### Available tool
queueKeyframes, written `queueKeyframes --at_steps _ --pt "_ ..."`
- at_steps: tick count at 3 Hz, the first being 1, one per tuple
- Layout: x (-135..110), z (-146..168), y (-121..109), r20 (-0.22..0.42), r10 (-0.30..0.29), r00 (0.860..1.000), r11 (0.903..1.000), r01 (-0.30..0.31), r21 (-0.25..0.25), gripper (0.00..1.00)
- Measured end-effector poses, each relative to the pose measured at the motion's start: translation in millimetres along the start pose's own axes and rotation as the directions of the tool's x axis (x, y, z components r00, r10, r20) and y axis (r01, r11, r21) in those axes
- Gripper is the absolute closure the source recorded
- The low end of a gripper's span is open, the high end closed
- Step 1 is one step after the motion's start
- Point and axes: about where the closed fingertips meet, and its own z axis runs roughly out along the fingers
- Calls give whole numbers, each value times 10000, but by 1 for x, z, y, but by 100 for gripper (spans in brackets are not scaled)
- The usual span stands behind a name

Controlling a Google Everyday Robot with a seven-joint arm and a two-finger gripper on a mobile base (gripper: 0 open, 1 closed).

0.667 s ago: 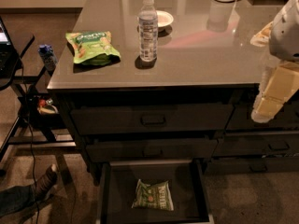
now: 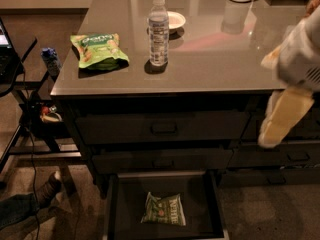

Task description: Pick green jalapeno chip bag from bottom drawer and place on counter

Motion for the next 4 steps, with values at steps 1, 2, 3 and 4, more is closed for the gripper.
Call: queueKeyframes --at_steps 1,2,3,4 --pt "-1 66 29 245 443 9987 9967 -426 -689 0" --pt "1 121 63 224 619 9978 9871 -579 -1492 0" --pt "1 121 63 224 620 9978 9871 -579 -1494 0" --pt "8 159 79 191 662 9976 9781 -611 -1988 0"
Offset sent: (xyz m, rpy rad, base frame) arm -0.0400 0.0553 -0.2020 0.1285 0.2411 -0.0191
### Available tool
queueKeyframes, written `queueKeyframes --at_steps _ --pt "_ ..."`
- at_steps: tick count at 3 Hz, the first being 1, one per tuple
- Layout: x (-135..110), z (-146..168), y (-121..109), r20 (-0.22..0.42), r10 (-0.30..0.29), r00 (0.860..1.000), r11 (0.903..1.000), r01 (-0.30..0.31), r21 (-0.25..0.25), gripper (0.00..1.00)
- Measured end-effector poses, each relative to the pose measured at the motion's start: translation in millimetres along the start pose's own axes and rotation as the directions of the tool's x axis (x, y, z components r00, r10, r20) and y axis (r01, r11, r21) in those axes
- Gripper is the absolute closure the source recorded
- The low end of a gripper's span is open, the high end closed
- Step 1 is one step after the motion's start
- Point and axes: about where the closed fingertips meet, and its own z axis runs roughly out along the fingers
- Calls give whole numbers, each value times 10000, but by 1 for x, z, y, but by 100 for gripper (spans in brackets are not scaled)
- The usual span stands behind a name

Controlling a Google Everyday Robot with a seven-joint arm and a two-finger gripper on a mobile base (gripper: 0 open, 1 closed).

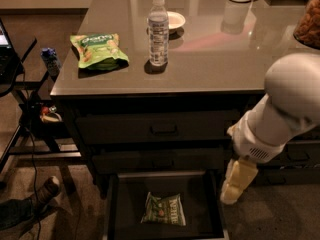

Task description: Pick green jalapeno chip bag from bottom drawer and place on counter

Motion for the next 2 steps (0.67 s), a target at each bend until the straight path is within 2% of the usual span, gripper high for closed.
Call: queueKeyframes --at_steps 1,2 --pt "12 60 10 216 158 9996 9971 -141 -745 0" --pt "21 106 15 99 456 9989 9883 -437 -1460 0"
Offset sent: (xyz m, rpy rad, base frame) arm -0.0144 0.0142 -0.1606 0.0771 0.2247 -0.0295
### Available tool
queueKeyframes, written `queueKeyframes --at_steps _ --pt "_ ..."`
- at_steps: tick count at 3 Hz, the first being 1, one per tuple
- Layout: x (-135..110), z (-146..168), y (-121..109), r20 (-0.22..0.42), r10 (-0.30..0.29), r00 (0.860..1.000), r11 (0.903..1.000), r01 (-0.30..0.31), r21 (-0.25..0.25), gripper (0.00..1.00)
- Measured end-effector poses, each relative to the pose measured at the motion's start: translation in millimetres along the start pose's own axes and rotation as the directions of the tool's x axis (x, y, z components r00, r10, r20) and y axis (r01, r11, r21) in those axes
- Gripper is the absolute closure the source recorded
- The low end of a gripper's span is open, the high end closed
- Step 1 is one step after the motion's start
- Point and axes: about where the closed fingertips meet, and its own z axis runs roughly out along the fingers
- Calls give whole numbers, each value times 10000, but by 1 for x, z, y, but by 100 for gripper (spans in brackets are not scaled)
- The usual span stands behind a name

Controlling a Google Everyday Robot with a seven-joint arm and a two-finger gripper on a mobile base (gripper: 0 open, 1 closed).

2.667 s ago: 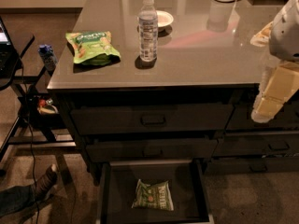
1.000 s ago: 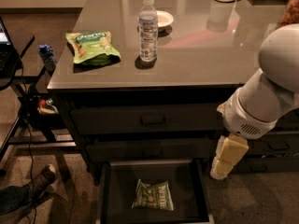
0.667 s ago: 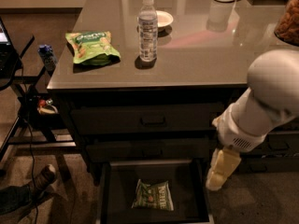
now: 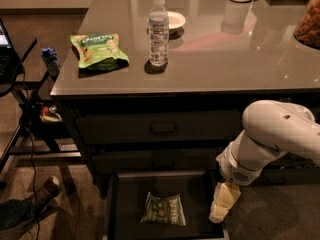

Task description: Pick green jalapeno chip bag from bottom drawer and place on counter

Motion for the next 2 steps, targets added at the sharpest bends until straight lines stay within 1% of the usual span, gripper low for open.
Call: queueKeyframes --at_steps 1,2 --pt "0 1 0 17 -26 10000 10000 26 5 0" --pt "3 30 -7 -13 -216 9998 9997 216 61 0"
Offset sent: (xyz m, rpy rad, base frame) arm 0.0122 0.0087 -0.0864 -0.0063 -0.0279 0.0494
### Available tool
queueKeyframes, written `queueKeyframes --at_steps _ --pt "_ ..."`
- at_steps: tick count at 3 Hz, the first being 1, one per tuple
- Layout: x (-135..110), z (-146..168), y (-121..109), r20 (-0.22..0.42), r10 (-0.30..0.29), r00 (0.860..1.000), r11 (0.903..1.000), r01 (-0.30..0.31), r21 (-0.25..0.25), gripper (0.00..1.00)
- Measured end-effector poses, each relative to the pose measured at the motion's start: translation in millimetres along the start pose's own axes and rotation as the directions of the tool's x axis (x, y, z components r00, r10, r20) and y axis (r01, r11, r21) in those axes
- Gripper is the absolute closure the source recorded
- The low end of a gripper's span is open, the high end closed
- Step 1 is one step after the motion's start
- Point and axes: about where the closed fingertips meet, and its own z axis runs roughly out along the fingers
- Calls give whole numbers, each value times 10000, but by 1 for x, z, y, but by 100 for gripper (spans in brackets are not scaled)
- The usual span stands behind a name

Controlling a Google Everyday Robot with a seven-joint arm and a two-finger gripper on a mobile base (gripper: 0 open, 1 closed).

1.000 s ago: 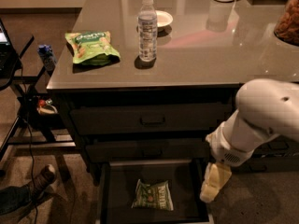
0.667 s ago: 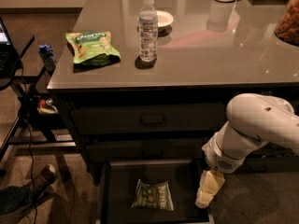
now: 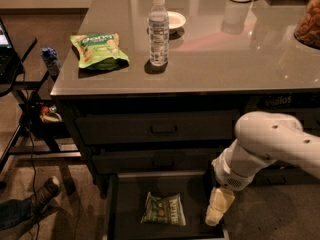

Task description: Pick green jalapeno chip bag from bottom drawer and place on counter

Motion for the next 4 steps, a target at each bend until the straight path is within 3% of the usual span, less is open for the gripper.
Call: queueKeyframes --at_steps 2,3,4 --pt "13 101 -25 -158 -2 9999 9982 -7 -604 0" --pt "13 102 -25 -157 -2 9999 9982 -7 -606 0" --pt "14 126 -28 -75 39 10000 9969 -45 -792 0"
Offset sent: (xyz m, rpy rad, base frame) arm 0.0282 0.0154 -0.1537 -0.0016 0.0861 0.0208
